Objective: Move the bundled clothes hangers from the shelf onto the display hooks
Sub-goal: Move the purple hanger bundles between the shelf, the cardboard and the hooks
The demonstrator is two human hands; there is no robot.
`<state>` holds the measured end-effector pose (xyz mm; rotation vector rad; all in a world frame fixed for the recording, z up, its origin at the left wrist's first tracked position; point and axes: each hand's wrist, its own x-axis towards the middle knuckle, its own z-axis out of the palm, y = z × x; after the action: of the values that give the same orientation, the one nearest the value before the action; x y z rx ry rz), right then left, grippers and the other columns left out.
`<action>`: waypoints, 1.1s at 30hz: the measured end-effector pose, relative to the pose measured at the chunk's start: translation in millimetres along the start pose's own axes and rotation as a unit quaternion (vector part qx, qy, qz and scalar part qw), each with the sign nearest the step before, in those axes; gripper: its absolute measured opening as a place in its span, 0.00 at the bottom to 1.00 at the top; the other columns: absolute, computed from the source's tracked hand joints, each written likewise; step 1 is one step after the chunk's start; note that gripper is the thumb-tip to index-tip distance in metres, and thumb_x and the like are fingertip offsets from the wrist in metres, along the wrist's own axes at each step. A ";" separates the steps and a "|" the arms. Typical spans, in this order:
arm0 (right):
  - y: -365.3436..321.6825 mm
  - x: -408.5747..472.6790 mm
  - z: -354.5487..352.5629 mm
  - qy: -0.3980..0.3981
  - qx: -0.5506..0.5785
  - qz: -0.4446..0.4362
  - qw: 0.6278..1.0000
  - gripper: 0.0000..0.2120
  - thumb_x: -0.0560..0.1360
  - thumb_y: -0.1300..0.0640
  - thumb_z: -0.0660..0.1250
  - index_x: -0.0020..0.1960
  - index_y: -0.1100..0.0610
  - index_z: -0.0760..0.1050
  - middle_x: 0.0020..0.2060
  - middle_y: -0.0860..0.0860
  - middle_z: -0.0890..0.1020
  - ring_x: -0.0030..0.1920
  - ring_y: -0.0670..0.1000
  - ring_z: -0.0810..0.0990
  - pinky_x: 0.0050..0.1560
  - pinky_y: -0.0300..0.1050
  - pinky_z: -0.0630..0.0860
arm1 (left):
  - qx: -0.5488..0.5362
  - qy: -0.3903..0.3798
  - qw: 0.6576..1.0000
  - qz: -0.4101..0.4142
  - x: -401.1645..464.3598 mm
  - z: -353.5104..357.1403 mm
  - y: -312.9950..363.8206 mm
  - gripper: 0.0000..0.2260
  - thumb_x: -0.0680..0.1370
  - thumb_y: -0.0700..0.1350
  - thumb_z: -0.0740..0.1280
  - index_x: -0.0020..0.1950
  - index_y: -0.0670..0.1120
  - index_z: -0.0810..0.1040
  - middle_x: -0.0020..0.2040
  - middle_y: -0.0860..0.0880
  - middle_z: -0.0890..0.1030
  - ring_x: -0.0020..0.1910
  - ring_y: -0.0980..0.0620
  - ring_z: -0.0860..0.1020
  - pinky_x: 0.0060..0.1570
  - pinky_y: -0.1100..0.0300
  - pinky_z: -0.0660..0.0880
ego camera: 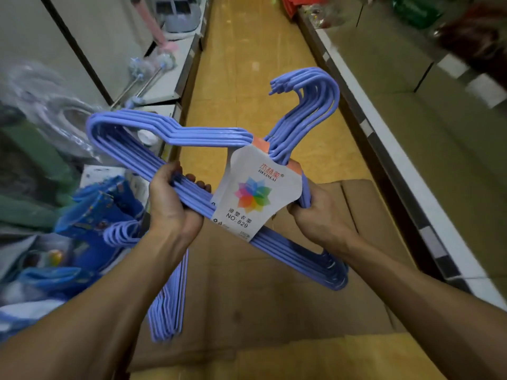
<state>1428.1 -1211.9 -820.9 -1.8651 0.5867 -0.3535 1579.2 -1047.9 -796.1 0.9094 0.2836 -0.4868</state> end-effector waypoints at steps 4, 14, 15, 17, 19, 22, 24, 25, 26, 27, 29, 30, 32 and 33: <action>-105.1 -10.3 -48.5 0.008 -0.007 0.016 1.000 0.17 0.77 0.69 0.62 0.56 0.49 0.73 0.38 0.49 0.78 0.28 0.37 0.76 0.29 0.32 0.70 | -0.009 -0.013 1.000 0.013 -58.2 70.1 71.7 0.12 0.78 0.48 0.64 0.35 0.48 0.67 0.30 0.50 0.69 0.27 0.52 0.69 0.34 0.59 0.69; -392.7 -37.6 -173.8 0.002 -0.057 -0.002 0.998 0.11 0.72 0.54 0.63 0.54 0.50 0.74 0.43 0.54 0.82 0.44 0.60 0.80 0.44 0.58 0.79 | -0.007 -0.017 0.999 0.051 -213.4 253.7 274.1 0.12 0.75 0.45 0.60 0.34 0.48 0.61 0.27 0.51 0.62 0.24 0.51 0.60 0.27 0.62 0.62; -421.9 -38.0 -184.6 0.007 -0.068 -0.009 0.998 0.08 0.73 0.54 0.62 0.52 0.50 0.74 0.42 0.54 0.81 0.42 0.59 0.79 0.40 0.54 0.77 | 0.003 -0.005 0.998 0.060 -227.3 272.1 295.9 0.12 0.75 0.45 0.60 0.34 0.48 0.61 0.26 0.51 0.62 0.23 0.51 0.60 0.28 0.62 0.61; -482.9 -39.0 -208.0 0.013 -0.079 -0.029 0.996 0.02 0.74 0.57 0.62 0.47 0.54 0.72 0.37 0.54 0.79 0.36 0.57 0.74 0.36 0.49 0.70 | 0.011 -0.005 0.997 0.079 -253.0 309.9 339.0 0.11 0.74 0.45 0.60 0.35 0.48 0.60 0.26 0.50 0.61 0.22 0.51 0.59 0.28 0.63 0.59; -539.7 -44.6 -229.4 0.016 -0.090 -0.039 0.995 0.02 0.74 0.59 0.62 0.44 0.58 0.70 0.34 0.55 0.75 0.34 0.55 0.71 0.35 0.48 0.68 | 0.027 -0.009 0.995 0.094 -283.5 343.1 379.8 0.12 0.74 0.45 0.60 0.34 0.48 0.59 0.26 0.50 0.61 0.21 0.51 0.59 0.26 0.65 0.60; -611.8 -63.4 -254.2 0.015 -0.074 -0.047 0.996 0.05 0.74 0.61 0.62 0.42 0.58 0.66 0.33 0.55 0.70 0.34 0.54 0.68 0.34 0.51 0.68 | 0.049 -0.035 0.991 0.116 -333.0 383.4 431.1 0.13 0.74 0.44 0.59 0.32 0.49 0.58 0.25 0.50 0.60 0.21 0.51 0.57 0.25 0.68 0.59; -647.2 -77.4 -268.6 0.021 -0.061 -0.057 0.996 0.07 0.74 0.62 0.62 0.41 0.57 0.64 0.32 0.54 0.67 0.33 0.54 0.67 0.34 0.51 0.68 | 0.041 -0.050 0.991 0.120 -365.9 403.2 457.4 0.13 0.74 0.44 0.59 0.33 0.50 0.57 0.28 0.50 0.58 0.23 0.51 0.56 0.25 0.69 0.59; -662.0 -85.2 -276.7 0.026 -0.061 -0.061 0.996 0.07 0.74 0.62 0.62 0.41 0.57 0.64 0.33 0.54 0.67 0.34 0.54 0.67 0.34 0.50 0.69 | 0.030 -0.056 0.991 0.119 -381.3 410.6 467.5 0.13 0.74 0.44 0.60 0.33 0.49 0.58 0.28 0.50 0.59 0.22 0.51 0.57 0.25 0.69 0.61; -675.1 -94.4 -284.3 0.029 -0.063 -0.067 0.995 0.06 0.74 0.62 0.62 0.41 0.57 0.65 0.34 0.55 0.69 0.34 0.54 0.69 0.34 0.50 0.70 | 0.025 -0.063 0.991 0.118 -397.0 415.9 475.3 0.12 0.74 0.45 0.60 0.34 0.49 0.59 0.27 0.50 0.61 0.21 0.51 0.61 0.24 0.69 0.63; -686.4 -103.5 -291.2 0.032 -0.060 -0.072 0.995 0.04 0.73 0.61 0.63 0.42 0.57 0.67 0.35 0.56 0.70 0.34 0.54 0.70 0.34 0.50 0.72 | 0.021 -0.070 0.990 0.119 -412.9 420.4 482.2 0.12 0.75 0.45 0.61 0.34 0.48 0.60 0.27 0.50 0.63 0.20 0.51 0.63 0.24 0.68 0.66; -705.4 -118.6 -302.2 0.032 -0.054 -0.087 0.994 0.03 0.73 0.60 0.63 0.43 0.57 0.68 0.36 0.56 0.72 0.35 0.55 0.72 0.35 0.50 0.73 | 0.013 -0.084 0.989 0.121 -442.9 428.9 492.0 0.12 0.75 0.45 0.61 0.35 0.48 0.60 0.29 0.50 0.63 0.19 0.51 0.65 0.24 0.67 0.68; -712.0 -125.2 -306.6 0.034 -0.050 -0.092 0.994 0.03 0.73 0.60 0.63 0.43 0.57 0.68 0.36 0.56 0.73 0.35 0.55 0.72 0.35 0.50 0.73 | 0.007 -0.086 0.989 0.121 -455.1 431.9 495.9 0.13 0.76 0.45 0.61 0.34 0.48 0.60 0.29 0.50 0.62 0.17 0.51 0.64 0.23 0.67 0.68; -724.0 -135.1 -314.5 0.035 -0.047 -0.102 0.993 0.04 0.73 0.60 0.64 0.43 0.57 0.68 0.36 0.57 0.73 0.35 0.55 0.72 0.35 0.50 0.72 | -0.004 -0.094 0.988 0.125 -474.3 436.5 502.1 0.14 0.76 0.45 0.61 0.33 0.49 0.59 0.28 0.50 0.60 0.16 0.51 0.63 0.22 0.68 0.67; -728.3 -138.5 -318.2 0.029 -0.045 -0.107 0.993 0.04 0.73 0.61 0.64 0.43 0.57 0.68 0.37 0.57 0.72 0.35 0.55 0.72 0.35 0.50 0.72 | -0.007 -0.096 0.987 0.128 -481.9 437.6 503.2 0.15 0.75 0.45 0.61 0.32 0.49 0.59 0.28 0.50 0.60 0.17 0.51 0.62 0.22 0.68 0.66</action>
<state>1317.2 -1180.0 -22.4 -2.0155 0.4482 -0.5302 1440.3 -1005.7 13.8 0.8637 -0.0061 -0.3309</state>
